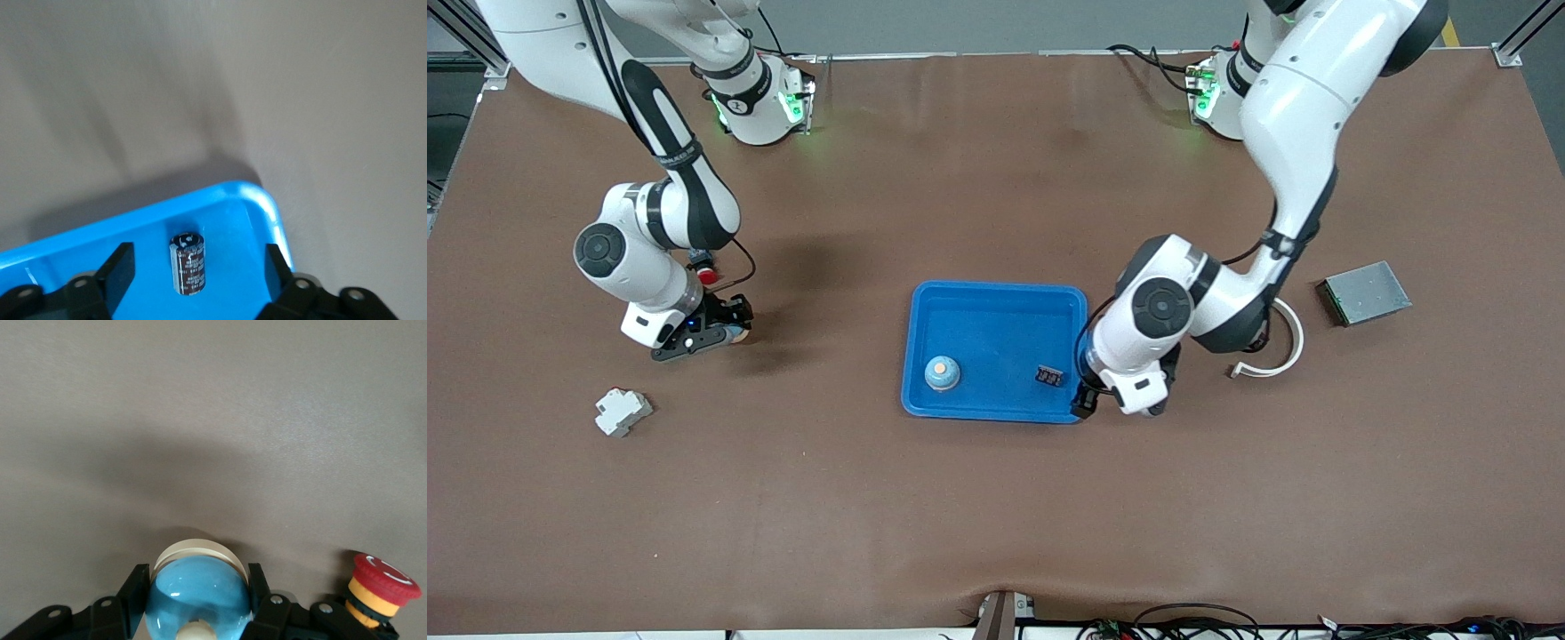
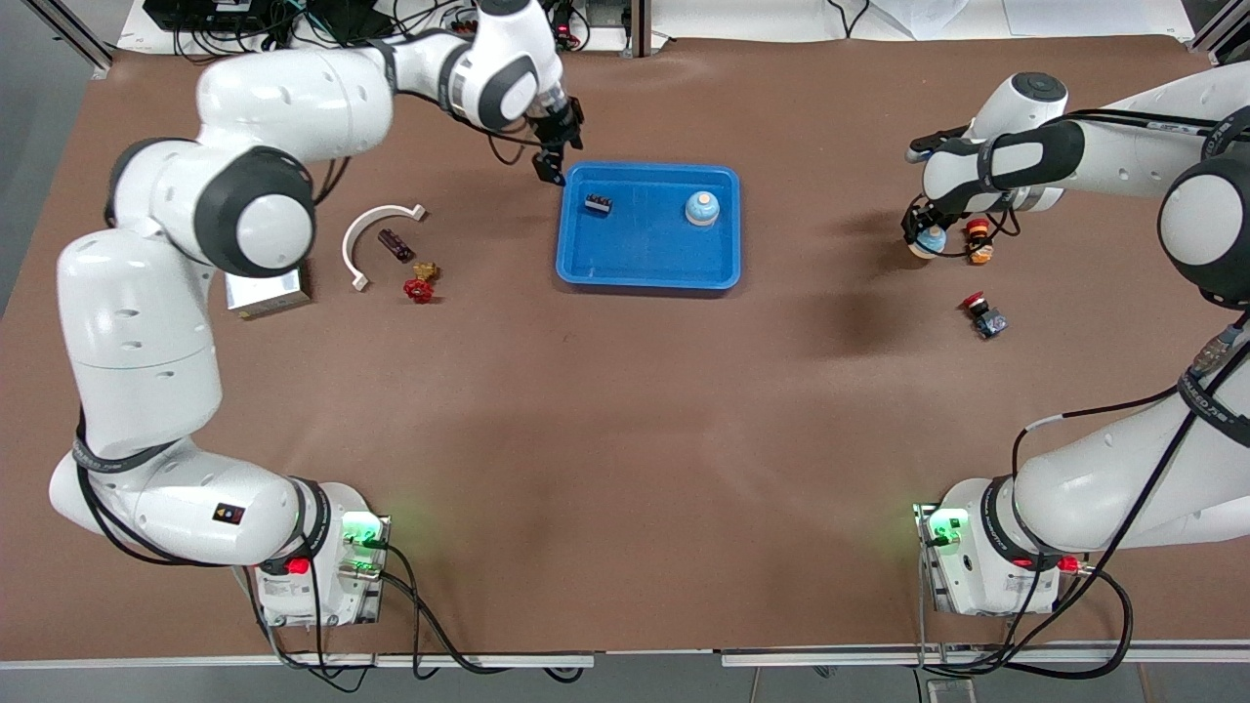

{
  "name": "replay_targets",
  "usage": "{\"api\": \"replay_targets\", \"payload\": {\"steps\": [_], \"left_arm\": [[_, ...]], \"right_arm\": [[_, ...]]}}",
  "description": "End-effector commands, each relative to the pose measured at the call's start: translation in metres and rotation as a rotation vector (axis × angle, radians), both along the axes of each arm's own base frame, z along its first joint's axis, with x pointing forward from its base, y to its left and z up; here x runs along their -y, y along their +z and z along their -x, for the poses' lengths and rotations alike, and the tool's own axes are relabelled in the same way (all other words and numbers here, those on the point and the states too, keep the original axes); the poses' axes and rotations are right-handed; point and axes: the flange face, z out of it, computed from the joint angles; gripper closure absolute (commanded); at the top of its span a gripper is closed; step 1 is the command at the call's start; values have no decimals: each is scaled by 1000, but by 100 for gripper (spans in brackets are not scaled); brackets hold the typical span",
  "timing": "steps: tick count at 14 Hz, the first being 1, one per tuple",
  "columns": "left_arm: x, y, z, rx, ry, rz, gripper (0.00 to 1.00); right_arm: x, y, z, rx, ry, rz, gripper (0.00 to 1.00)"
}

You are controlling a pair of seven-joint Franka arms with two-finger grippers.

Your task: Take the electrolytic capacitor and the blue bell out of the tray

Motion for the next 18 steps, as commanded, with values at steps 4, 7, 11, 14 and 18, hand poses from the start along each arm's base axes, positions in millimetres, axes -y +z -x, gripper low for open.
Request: {"api": "replay_targets", "payload": {"steps": [4,7,11,14,18], "left_arm": [[33,-24,8,21,-15,-45,18],[44,-36,21,-1,-20,-60,20],[45,-53,26,-25,13,-72,28],[47,-63,30,-37,8,-78,43],[44,-48,26,-32,0,-87,100]], "right_arm": [[-5,-25,1,-7,7,-7,100],[-4,-18,-7,-5,-17,-9,0],[-15,25,-42,-129,-32,-18,0],[-62,87,-79,-168,-141,-2,0],[-155,136,-95,-89,-305,-1,0]]}}
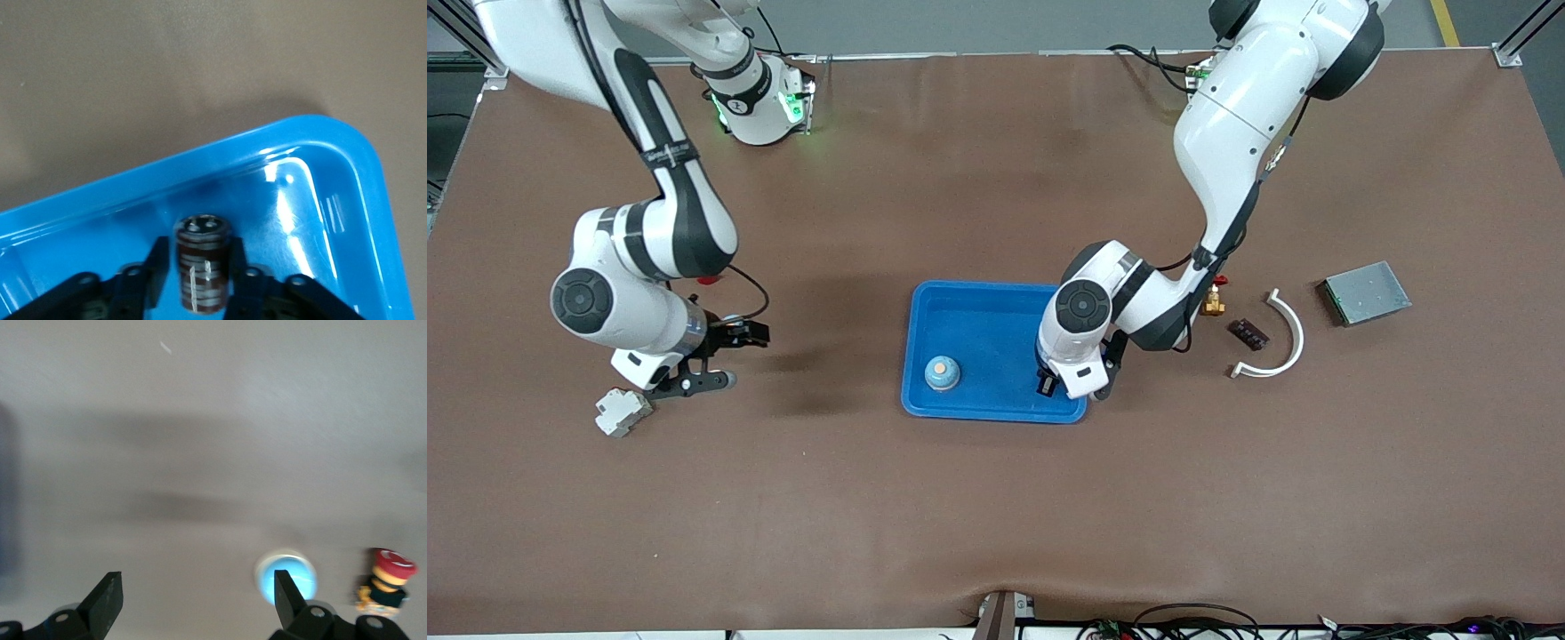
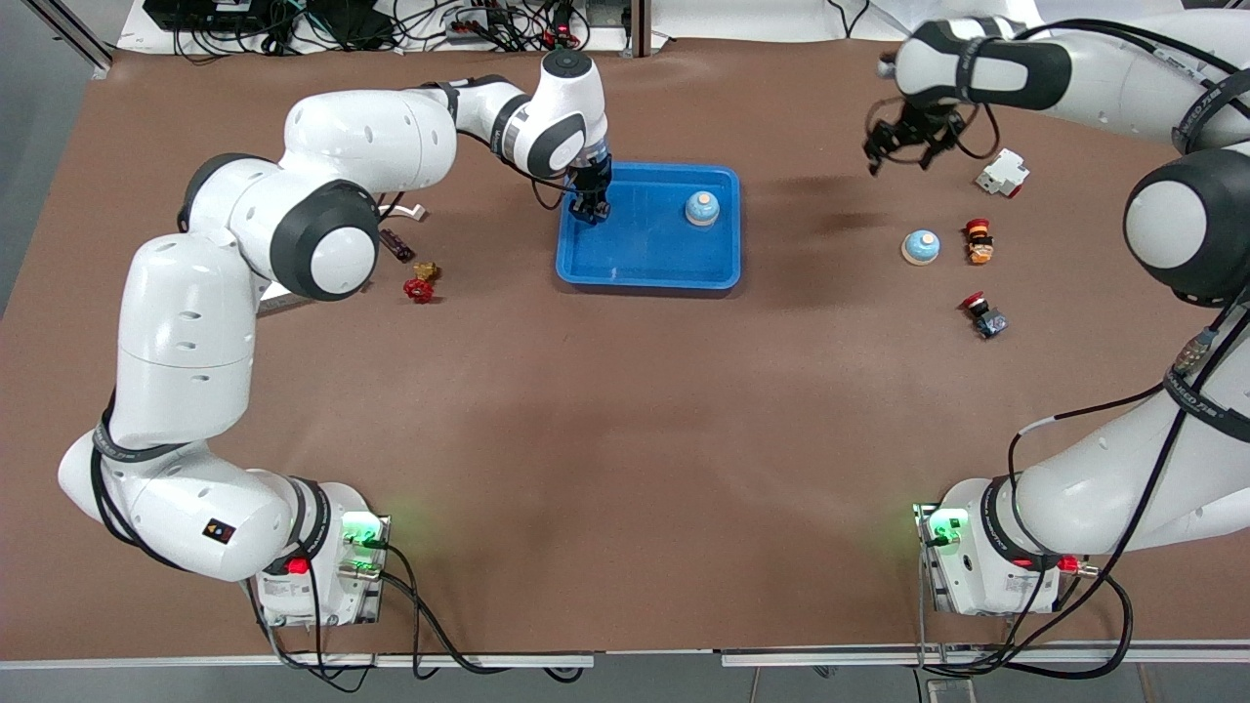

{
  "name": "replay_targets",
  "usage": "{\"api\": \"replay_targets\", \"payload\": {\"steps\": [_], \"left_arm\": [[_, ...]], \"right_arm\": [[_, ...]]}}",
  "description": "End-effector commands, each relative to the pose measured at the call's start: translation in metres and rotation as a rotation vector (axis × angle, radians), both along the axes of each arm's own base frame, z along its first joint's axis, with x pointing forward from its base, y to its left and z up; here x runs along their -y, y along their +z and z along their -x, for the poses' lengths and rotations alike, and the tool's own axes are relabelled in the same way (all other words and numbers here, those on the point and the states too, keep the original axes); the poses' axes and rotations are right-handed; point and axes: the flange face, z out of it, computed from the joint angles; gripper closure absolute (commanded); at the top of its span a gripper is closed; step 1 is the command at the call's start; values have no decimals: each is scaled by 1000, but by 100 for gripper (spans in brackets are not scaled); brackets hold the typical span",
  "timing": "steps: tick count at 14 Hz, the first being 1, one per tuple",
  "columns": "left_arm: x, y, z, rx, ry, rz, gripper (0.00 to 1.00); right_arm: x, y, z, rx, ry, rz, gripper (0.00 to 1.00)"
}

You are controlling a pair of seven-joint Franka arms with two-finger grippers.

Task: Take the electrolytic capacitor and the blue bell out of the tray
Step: 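Lift the capacitor with the left gripper while the right gripper grasps the bell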

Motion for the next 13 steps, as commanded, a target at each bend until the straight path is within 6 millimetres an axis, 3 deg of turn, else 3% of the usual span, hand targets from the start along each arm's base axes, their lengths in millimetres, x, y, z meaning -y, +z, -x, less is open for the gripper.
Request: {"api": "replay_targets", "payload": {"steps": [1,2,5,7,8,10,11,13], "left_arm": [[-2,30,-7,8,1,-28,100],[-6,48,-10,15,3,-33,100],[-29,97,-21,62,-58,-107,100],[-71,130,-43,75,-106,-140,100],[-94,139,-52,63,-153,-146,100],[-141,143,-63,17,-216,-168,100],[-174,139,-68,-6,-232,-176,100],[-224,118,-70,-67,-318,-178,100]], "right_arm": [[-71,17,3,16,-129,-9,0],[-100,26,5,18,-185,-45,0],[-176,22,11,2,-325,-72,0],[-230,0,19,-1,-379,-45,0],[-247,-14,18,-3,-380,-39,0],[-269,-41,14,15,-392,-31,0],[-275,-57,12,33,-411,-25,0],[-281,-77,10,61,-413,-5,0]]}}
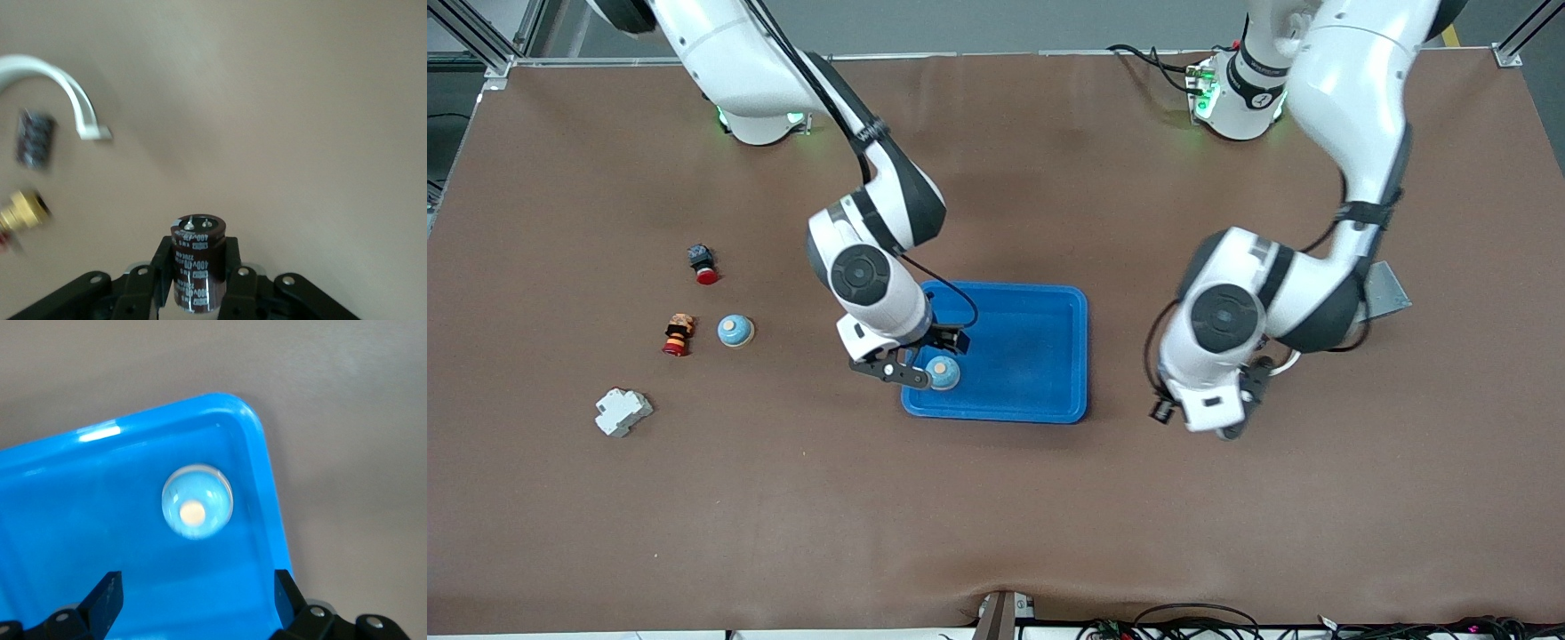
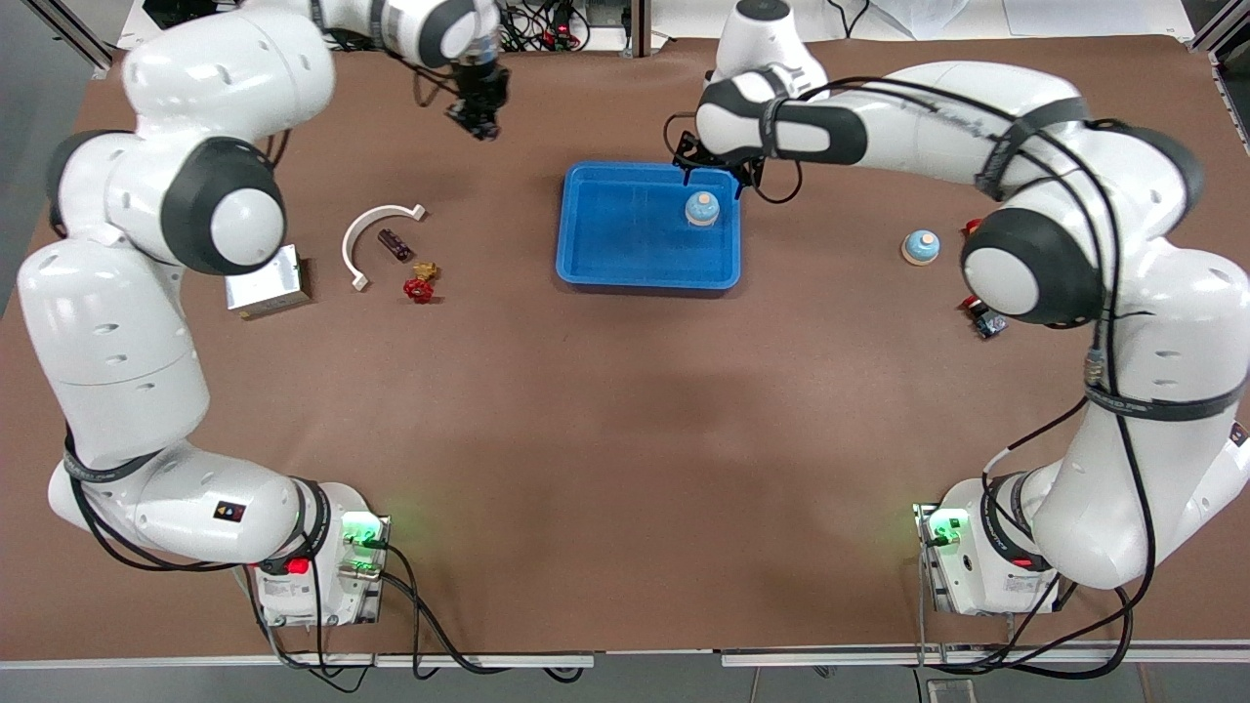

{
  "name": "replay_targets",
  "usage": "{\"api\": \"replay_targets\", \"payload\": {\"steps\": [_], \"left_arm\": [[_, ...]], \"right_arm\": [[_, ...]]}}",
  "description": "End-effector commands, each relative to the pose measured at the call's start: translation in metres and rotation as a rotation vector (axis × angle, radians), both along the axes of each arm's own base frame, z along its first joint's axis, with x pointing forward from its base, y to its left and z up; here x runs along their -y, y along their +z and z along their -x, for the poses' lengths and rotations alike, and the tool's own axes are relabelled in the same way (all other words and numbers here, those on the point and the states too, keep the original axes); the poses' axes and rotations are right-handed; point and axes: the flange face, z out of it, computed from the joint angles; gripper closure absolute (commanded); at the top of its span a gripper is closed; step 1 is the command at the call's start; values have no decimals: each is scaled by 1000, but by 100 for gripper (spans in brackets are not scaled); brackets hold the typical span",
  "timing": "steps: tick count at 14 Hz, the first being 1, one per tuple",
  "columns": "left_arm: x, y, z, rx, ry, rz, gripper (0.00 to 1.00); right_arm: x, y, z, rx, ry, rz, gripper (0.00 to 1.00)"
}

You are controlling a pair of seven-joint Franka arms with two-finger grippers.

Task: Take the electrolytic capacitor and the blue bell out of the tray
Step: 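Lift the capacitor with the left gripper while the right gripper grasps the bell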

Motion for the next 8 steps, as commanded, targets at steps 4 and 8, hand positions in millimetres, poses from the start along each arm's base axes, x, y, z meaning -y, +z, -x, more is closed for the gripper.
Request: {"api": "replay_targets", "payload": {"steps": [4,8], "left_arm": [[-132,-32,-8,-119,-181,2,100],[-211,-62,-22,-124,-255,31,100]], "right_arm": [[-12,-32,-20,29,-29,36,0],[-19,-43,-20,50,-27,58,0]]}}
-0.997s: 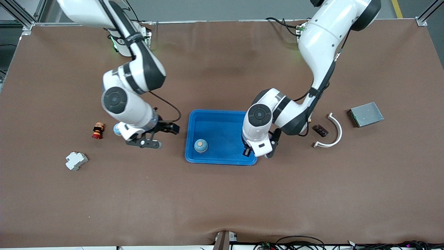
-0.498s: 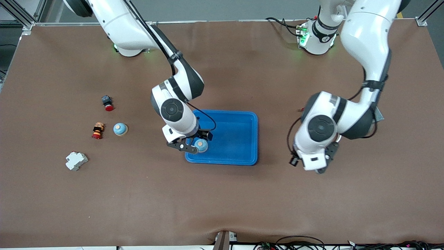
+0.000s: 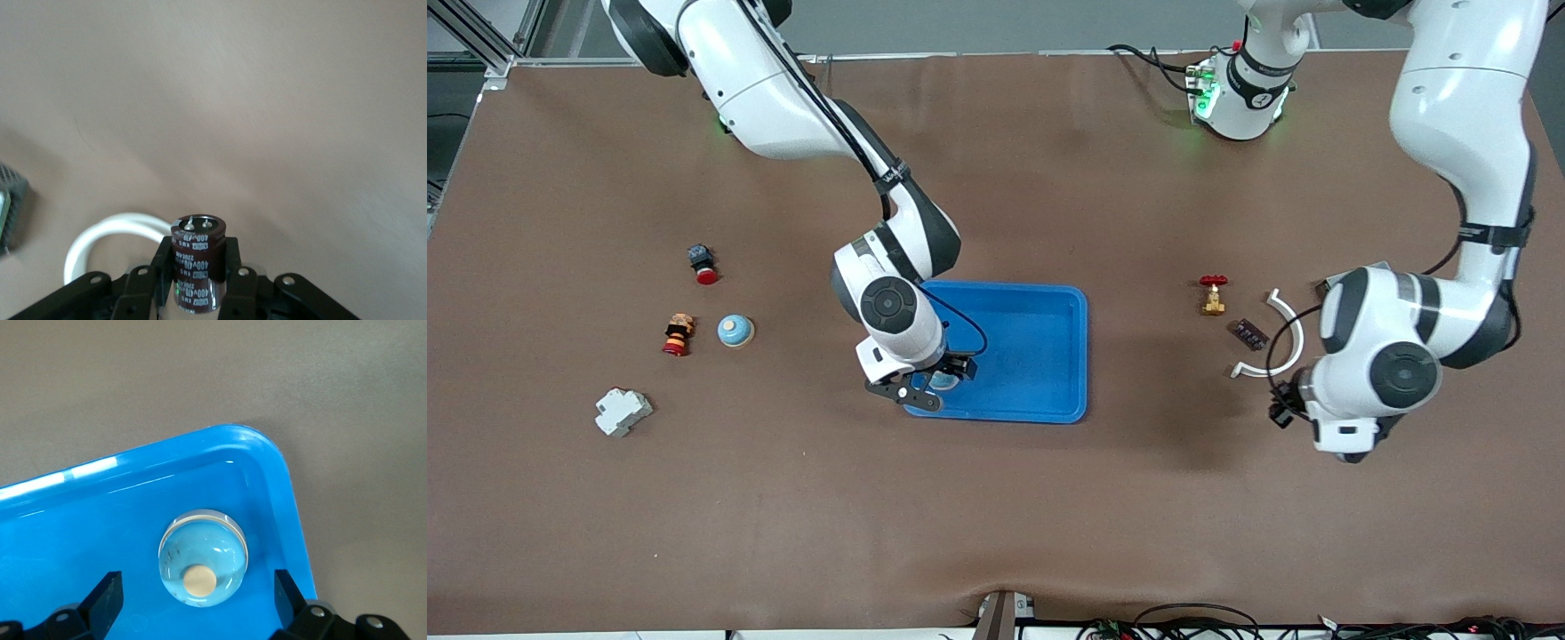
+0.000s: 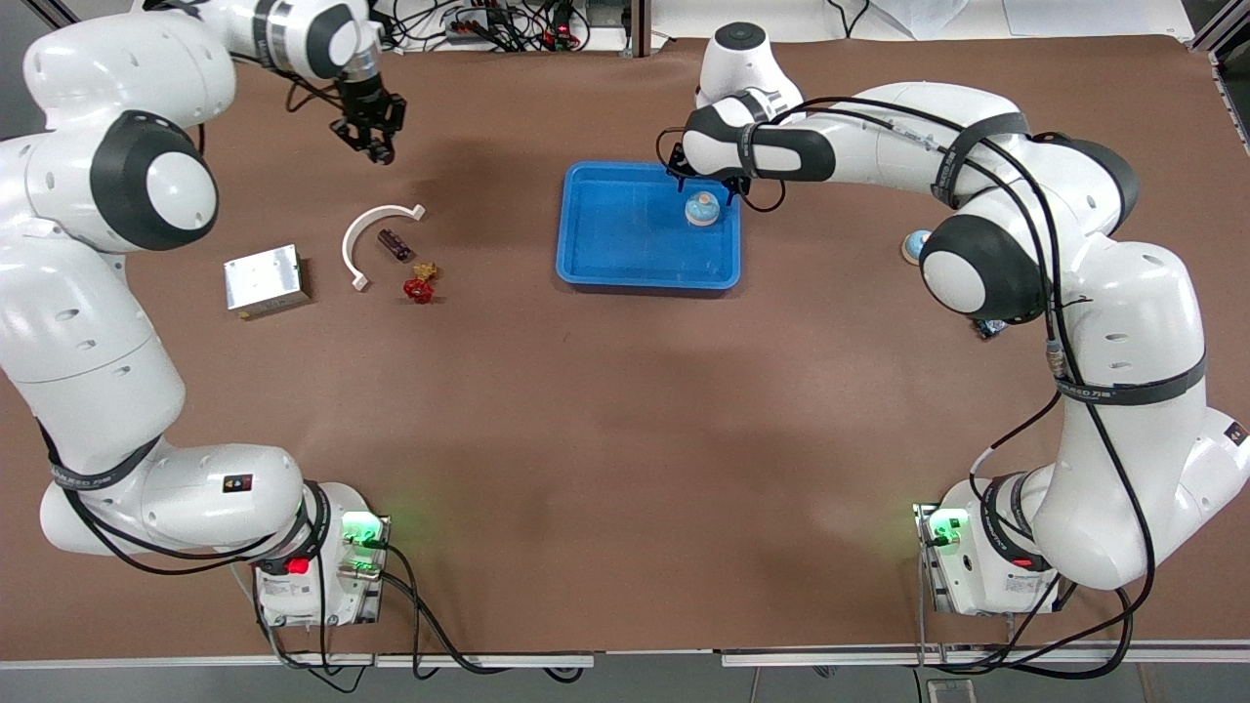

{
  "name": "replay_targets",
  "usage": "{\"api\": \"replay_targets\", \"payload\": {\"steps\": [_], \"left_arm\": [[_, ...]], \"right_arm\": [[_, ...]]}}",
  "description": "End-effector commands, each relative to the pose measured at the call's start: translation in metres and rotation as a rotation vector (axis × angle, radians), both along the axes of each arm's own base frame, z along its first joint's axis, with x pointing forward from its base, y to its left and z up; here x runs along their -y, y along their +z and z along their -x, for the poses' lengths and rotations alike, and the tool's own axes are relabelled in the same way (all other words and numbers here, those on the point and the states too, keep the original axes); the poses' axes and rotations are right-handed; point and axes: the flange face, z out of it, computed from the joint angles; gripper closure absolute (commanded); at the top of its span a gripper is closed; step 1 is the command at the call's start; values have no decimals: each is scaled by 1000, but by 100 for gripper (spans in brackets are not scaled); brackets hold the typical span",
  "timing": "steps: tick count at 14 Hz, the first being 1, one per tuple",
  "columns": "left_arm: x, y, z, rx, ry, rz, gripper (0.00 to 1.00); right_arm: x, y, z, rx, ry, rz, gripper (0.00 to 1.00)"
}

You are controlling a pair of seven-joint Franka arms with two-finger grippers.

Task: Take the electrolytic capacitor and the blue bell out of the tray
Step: 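Lift the capacitor with the left gripper while the right gripper grasps the bell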

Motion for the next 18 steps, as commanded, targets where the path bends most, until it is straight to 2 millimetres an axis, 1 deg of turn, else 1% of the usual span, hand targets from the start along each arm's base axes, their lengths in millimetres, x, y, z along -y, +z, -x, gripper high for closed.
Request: {"api": "replay_targets", "payload": {"steps": [1,3,4,5,7,8,9,10,11,12,13,14,16,17,18], "left_arm": [[-27,-24,-2,-10,-95,16,100],[-34,-34,-1,-30,-155,24,100],[-41,-43,-1,-37,-167,24,100],[-40,-51,-2,-31,-171,29,100],[-41,-59,-3,-23,-195,22,100],[-45,-60,-4,-22,-221,-3,100],[-53,-61,-4,-21,-212,-8,100],[-56,-62,-2,-26,-213,-8,100],[-56,-62,-3,-25,-214,-10,61],[-54,-65,-2,-29,-214,-9,31],[-49,-65,-2,-27,-204,-10,14],[-47,-63,-2,-25,-204,-11,0],[-47,-52,-4,-15,-197,-7,0],[-45,-42,-6,-2,-202,-5,0],[-42,-28,-7,13,-208,-9,0]], "right_arm": [[-9,-7,-4,28,-9,14,0],[-13,-21,-1,37,-9,23,0],[-14,-27,-1,50,-17,26,0],[-16,-34,1,58,-17,32,0],[-20,-38,4,57,-21,35,0],[-21,-38,5,57,-17,36,0],[-21,-38,5,59,-14,38,0],[-21,-37,4,61,-13,39,0],[-20,-37,3,61,-14,39,4],[-20,-37,3,61,-14,39,30],[-21,-37,4,61,-14,38,70],[-22,-34,3,62,-22,35,100],[-24,-28,0,66,-64,31,100],[-25,-24,0,66,-65,26,100],[-26,-21,0,59,-66,27,100]]}}
